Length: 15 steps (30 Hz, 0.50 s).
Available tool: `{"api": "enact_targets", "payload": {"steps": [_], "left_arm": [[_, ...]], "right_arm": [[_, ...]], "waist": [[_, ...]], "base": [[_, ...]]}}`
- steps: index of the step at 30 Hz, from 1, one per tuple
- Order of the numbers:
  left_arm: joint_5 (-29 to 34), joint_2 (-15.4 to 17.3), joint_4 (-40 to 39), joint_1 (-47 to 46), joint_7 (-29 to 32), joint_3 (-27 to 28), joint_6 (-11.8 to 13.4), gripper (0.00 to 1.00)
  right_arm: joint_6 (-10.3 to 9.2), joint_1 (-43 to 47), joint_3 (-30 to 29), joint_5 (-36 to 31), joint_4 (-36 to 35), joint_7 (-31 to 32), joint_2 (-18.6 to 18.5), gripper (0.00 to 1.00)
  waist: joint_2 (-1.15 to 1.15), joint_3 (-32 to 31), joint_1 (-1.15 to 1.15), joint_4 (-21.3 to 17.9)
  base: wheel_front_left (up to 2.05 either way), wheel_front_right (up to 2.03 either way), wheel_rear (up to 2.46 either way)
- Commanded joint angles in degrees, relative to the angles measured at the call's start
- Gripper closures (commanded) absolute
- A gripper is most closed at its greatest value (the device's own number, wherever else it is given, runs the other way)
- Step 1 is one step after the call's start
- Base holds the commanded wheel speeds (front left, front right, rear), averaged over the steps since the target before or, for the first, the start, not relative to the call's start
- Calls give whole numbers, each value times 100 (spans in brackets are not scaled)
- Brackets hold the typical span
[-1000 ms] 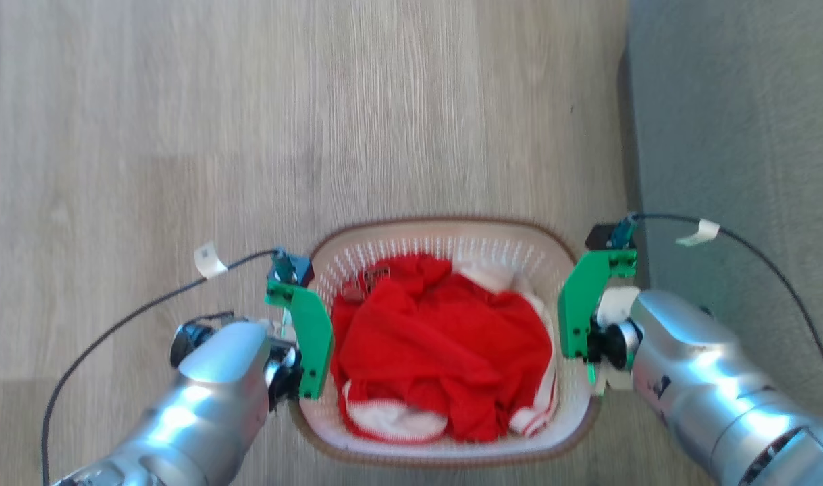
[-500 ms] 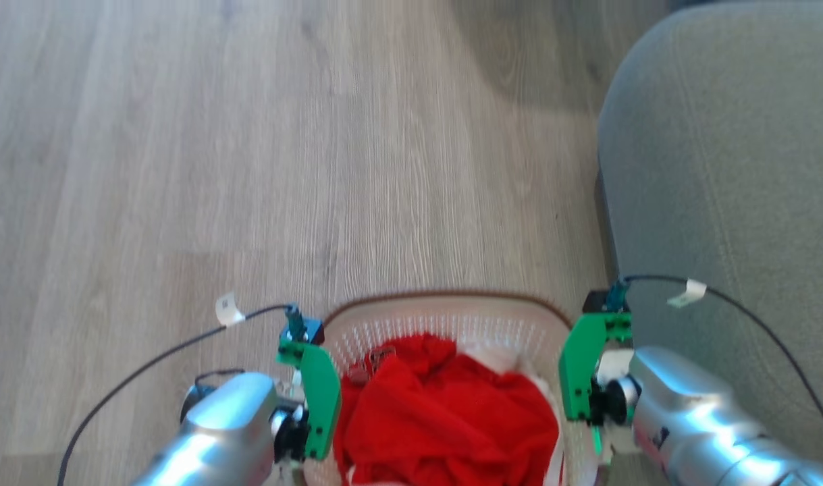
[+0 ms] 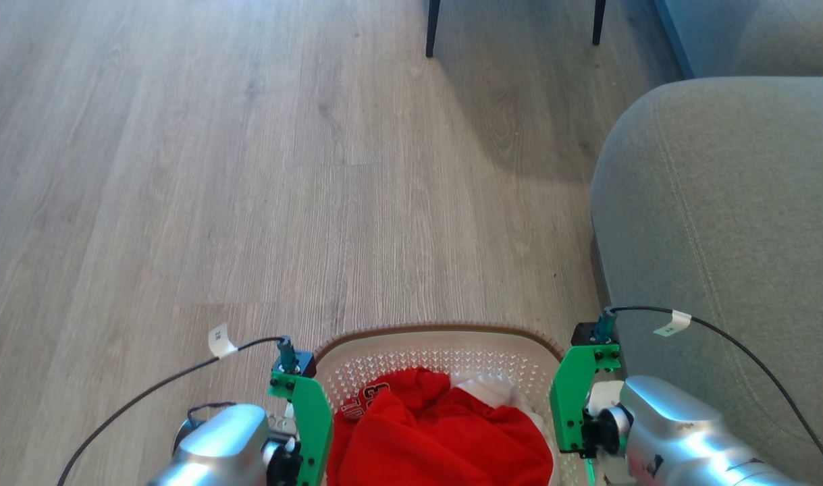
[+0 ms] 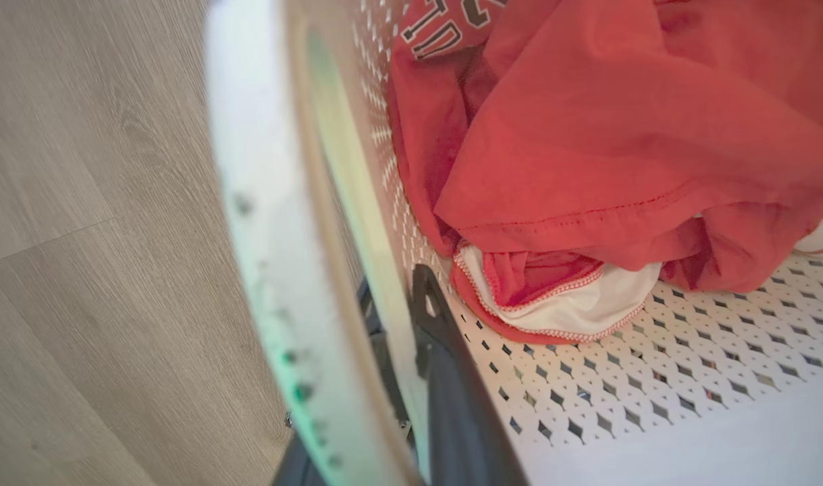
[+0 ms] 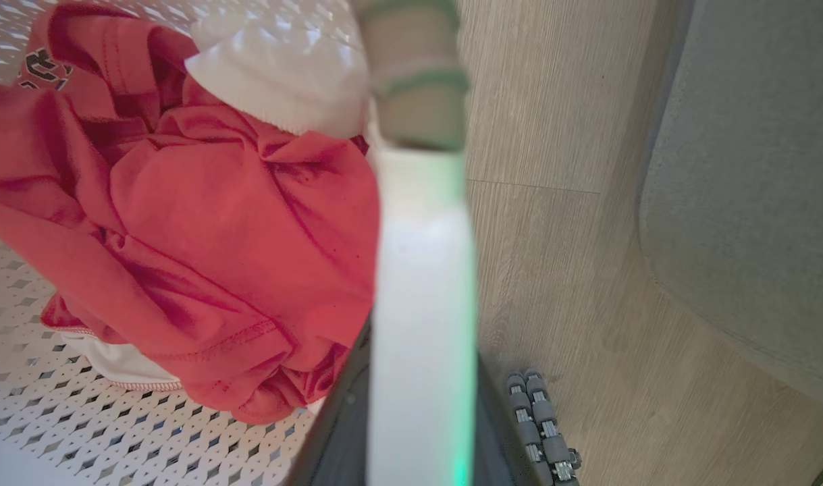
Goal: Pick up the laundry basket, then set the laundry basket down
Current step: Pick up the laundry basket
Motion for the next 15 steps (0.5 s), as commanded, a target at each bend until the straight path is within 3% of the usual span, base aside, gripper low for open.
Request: {"api": "enact_targets", "payload": {"steps": [1, 15], "left_arm": [[19, 91, -49, -223, -15, -43, -42, 100], [-84, 70, -7, -286, -30, -97, -43, 100]], "right_arm": [[43, -49, 153, -45, -159, -61, 59, 100], [43, -98, 370, 160, -156, -137, 60, 100]], "waist": [[0, -41, 1, 26], [0, -82, 1, 83]], "base": [[0, 0, 0], [0, 0, 0]]}}
